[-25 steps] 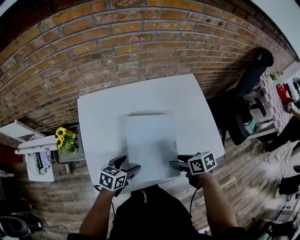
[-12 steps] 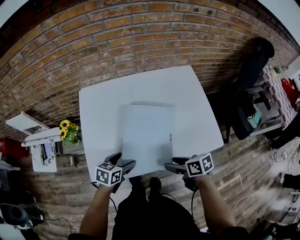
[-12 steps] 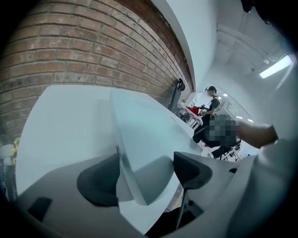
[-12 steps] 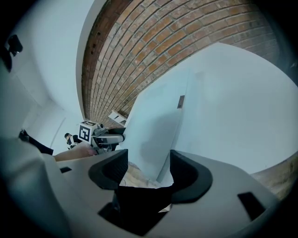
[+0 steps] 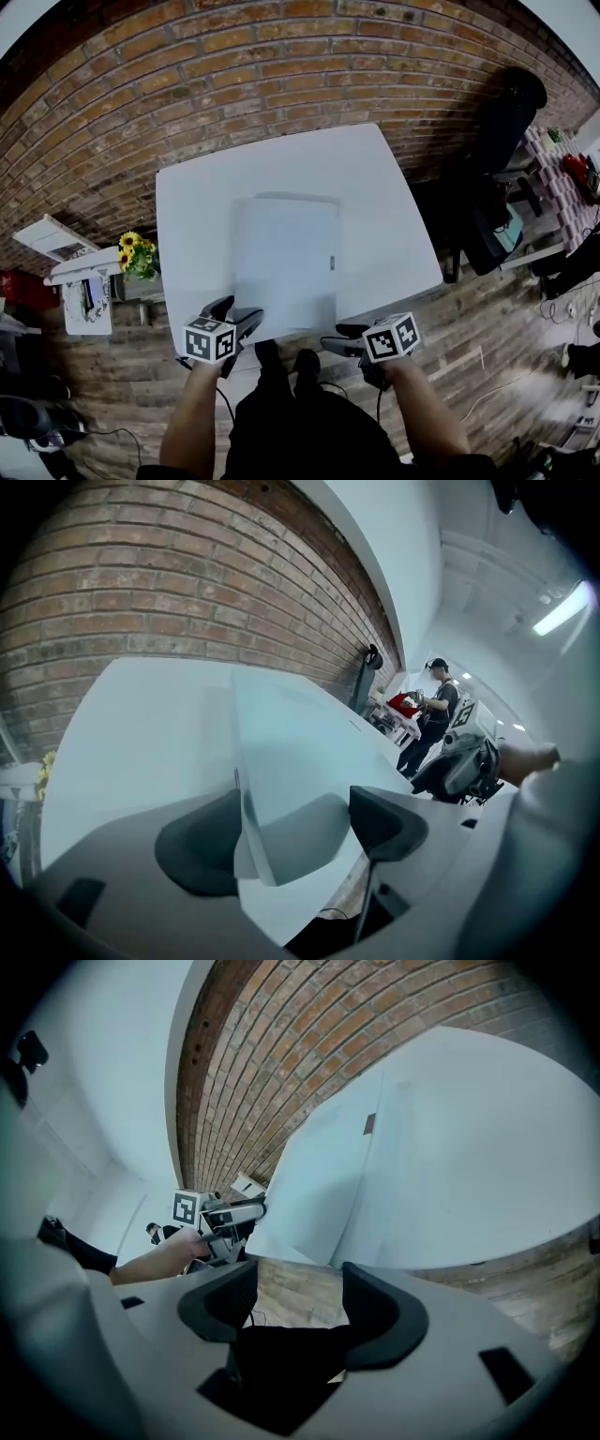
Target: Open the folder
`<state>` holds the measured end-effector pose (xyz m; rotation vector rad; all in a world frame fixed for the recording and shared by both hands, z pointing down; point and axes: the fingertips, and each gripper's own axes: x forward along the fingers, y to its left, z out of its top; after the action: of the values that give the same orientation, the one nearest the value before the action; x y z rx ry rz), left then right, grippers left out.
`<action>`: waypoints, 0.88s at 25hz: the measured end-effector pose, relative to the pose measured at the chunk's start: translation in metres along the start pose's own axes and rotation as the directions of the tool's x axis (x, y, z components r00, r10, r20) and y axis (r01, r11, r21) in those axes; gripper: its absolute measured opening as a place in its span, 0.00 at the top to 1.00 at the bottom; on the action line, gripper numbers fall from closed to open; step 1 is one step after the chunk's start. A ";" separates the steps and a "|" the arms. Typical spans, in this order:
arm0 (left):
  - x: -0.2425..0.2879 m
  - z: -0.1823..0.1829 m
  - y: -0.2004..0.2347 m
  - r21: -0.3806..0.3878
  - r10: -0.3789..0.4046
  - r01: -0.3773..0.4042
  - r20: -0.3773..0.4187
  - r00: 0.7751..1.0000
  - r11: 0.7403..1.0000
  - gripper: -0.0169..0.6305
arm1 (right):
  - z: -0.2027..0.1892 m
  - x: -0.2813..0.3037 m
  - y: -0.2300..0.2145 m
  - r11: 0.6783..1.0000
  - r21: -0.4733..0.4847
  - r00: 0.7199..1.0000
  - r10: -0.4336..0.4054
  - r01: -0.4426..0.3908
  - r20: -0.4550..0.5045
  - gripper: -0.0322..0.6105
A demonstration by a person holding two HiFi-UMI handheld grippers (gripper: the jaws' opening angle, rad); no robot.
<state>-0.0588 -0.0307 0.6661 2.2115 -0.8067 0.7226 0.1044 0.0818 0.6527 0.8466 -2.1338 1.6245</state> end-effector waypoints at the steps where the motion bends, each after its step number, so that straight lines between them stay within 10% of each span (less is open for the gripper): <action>1: 0.000 -0.001 -0.001 0.003 0.001 -0.001 0.000 1.000 1.000 0.39 | 0.001 -0.001 0.002 1.000 0.001 1.000 0.006 -0.006 0.006 0.49; 22: 0.001 -0.002 -0.002 0.034 -0.022 0.022 -0.001 1.000 0.999 0.39 | 0.036 0.005 0.004 0.999 0.034 0.997 -0.012 0.009 0.079 0.50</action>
<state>-0.0566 -0.0285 0.6669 2.2469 -0.7738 0.7318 0.1013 0.0466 0.6416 0.9465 -2.1567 1.6520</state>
